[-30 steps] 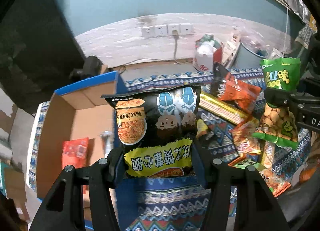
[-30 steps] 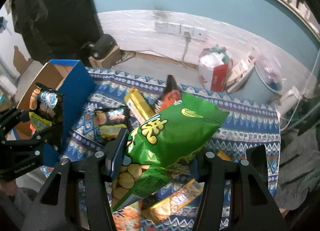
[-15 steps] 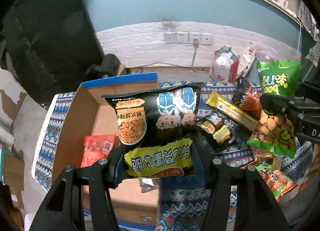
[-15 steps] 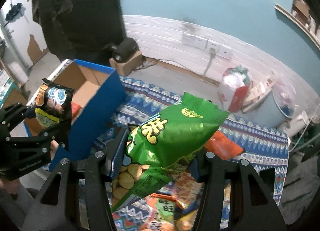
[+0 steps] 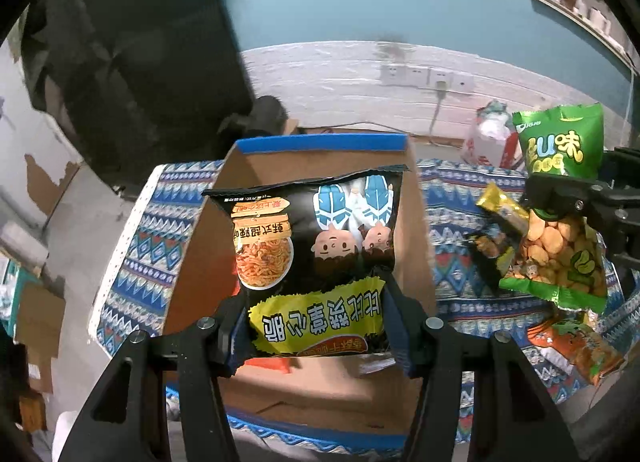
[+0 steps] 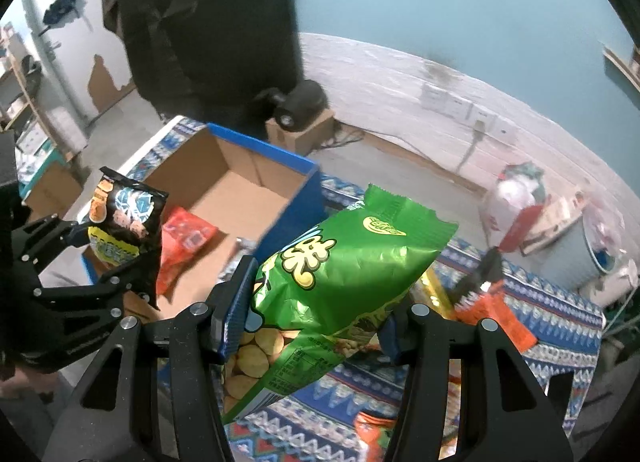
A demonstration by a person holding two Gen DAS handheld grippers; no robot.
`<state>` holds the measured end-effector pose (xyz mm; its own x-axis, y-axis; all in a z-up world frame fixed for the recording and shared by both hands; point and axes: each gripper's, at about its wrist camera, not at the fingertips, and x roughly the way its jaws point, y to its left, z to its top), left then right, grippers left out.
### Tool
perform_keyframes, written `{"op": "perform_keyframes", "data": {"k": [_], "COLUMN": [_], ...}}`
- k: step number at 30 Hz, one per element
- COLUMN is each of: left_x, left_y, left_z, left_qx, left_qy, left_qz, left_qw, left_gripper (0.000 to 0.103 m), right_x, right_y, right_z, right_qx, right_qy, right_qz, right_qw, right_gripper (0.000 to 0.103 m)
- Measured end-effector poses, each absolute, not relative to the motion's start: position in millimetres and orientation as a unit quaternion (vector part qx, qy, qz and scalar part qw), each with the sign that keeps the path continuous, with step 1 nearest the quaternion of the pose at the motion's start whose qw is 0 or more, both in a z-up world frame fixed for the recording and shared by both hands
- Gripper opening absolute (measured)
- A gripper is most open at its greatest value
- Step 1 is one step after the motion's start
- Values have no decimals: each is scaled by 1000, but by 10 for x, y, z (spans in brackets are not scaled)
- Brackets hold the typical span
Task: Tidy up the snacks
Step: 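Lift both bags over the box and open left tool to drop black bag, then lower green peanut bag into the box and open right tool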
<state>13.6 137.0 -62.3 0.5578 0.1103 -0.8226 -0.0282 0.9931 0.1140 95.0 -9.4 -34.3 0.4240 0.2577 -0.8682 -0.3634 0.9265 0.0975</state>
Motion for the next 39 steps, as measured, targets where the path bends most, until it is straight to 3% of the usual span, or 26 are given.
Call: {"op": "perform_keyframes", "data": {"k": [19, 28, 35, 39], "left_x": [144, 118, 91, 73], "left_y": [1935, 2016, 2066, 2033], "left_z": [-974, -912, -889, -843], "left_qx": [18, 27, 22, 21], "left_qy": [517, 512, 511, 506], "left_qz": [90, 111, 114, 112], "left_qw": [851, 851, 852, 855], "left_gripper": [59, 78, 79, 79], "right_x": [1060, 1080, 1064, 1061], "right_y": [748, 916, 998, 965], "right_z": [-623, -847, -904, -870], "right_qx": [-93, -110, -117, -118], "right_qy": [521, 546, 557, 552], "right_qz": [255, 270, 279, 269], "right_qw": [809, 785, 773, 780], "right_gripper": [53, 54, 55, 70]}}
